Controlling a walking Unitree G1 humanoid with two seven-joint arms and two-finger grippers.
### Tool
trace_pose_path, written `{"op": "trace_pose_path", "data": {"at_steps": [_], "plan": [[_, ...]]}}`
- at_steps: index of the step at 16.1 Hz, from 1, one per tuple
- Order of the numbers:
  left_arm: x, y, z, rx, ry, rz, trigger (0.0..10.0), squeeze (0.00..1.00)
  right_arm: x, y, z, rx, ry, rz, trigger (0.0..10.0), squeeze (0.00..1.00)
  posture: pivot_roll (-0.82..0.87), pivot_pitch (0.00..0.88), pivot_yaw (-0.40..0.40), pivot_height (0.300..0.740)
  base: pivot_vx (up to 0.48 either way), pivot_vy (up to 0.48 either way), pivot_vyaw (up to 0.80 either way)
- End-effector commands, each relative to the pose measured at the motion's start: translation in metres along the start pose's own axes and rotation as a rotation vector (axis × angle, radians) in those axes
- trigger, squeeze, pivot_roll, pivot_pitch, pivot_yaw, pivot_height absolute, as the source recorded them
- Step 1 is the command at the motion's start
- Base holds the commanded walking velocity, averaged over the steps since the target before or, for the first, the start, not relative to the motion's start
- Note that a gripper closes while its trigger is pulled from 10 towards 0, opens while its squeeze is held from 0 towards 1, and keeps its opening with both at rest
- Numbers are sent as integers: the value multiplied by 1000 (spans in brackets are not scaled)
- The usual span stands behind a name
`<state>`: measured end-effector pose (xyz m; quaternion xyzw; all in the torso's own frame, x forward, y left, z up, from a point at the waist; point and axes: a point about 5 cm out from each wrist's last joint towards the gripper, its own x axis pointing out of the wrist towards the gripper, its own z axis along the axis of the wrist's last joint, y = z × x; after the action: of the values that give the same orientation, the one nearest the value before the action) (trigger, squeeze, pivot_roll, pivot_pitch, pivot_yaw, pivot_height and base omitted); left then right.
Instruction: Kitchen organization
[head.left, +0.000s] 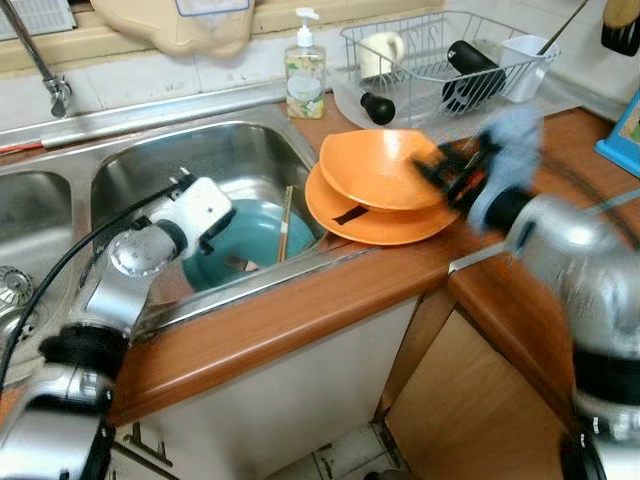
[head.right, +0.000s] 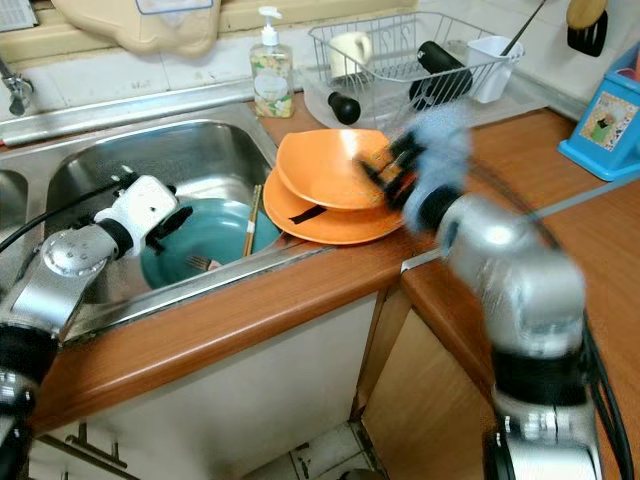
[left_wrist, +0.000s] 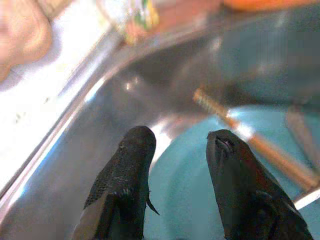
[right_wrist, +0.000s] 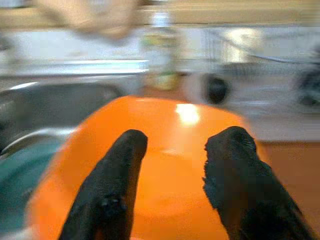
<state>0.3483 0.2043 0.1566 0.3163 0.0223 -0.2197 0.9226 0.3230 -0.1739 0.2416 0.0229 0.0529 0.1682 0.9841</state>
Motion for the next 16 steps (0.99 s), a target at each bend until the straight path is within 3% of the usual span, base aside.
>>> {"op": "trace_pose_path", "data": {"at_steps": [1,3,4,5,6,7,8,9,10,11,13,14,15,16], "plan": [[-4,3,10,-8,-59,-6,10000,0,2,-13,-4,63,61,-77,10000,1000,-120,0,13,740,0,0,0],[-10,-4,16,-20,-109,-50,10000,0,5,-20,-6,144,95,-80,10000,1000,-118,0,14,740,0,0,0],[-17,-12,30,-92,-190,-95,10000,0,9,-31,-12,282,139,-115,10000,953,-112,0,10,740,0,0,0],[-20,-14,34,-126,-208,-118,10000,0,10,-33,-16,342,168,-124,10000,749,-110,0,9,740,0,0,0],[-21,-15,35,-142,-214,-132,10000,514,11,-34,-17,372,171,-119,10000,553,-110,0,9,740,0,0,0],[-24,-17,36,-167,-226,-146,10000,1000,13,-35,-18,425,173,-105,10000,0,-109,0,9,740,0,0,0],[-31,-26,40,-214,-249,-192,10000,1000,18,-34,-22,557,169,-57,10000,0,-105,0,8,740,0,0,0],[-32,-28,41,-221,-251,-199,10000,1000,19,-33,-23,577,169,-47,10000,0,-104,0,7,740,0,0,0],[-33,-31,41,-240,-249,-219,10000,306,21,-32,-25,598,177,-42,10000,0,-104,0,7,740,0,0,0],[-34,-34,43,-277,-249,-228,10000,0,22,-30,-29,633,192,-29,10000,0,-103,0,8,740,0,0,0],[-33,-37,44,-293,-242,-221,10000,0,25,-28,-41,682,240,-45,9961,0,-103,0,7,740,0,0,0],[-33,-38,44,-300,-234,-217,10000,0,26,-28,-48,711,265,-63,4863,0,-103,0,7,740,0,0,0],[-33,-38,45,-304,-225,-216,10000,0,26,-28,-52,738,280,-69,2980,0,-103,0,8,740,0,0,0],[-33,-39,45,-305,-221,-216,10000,0,25,-27,-56,756,289,-70,1725,0,-104,0,9,740,0,0,0]]}}
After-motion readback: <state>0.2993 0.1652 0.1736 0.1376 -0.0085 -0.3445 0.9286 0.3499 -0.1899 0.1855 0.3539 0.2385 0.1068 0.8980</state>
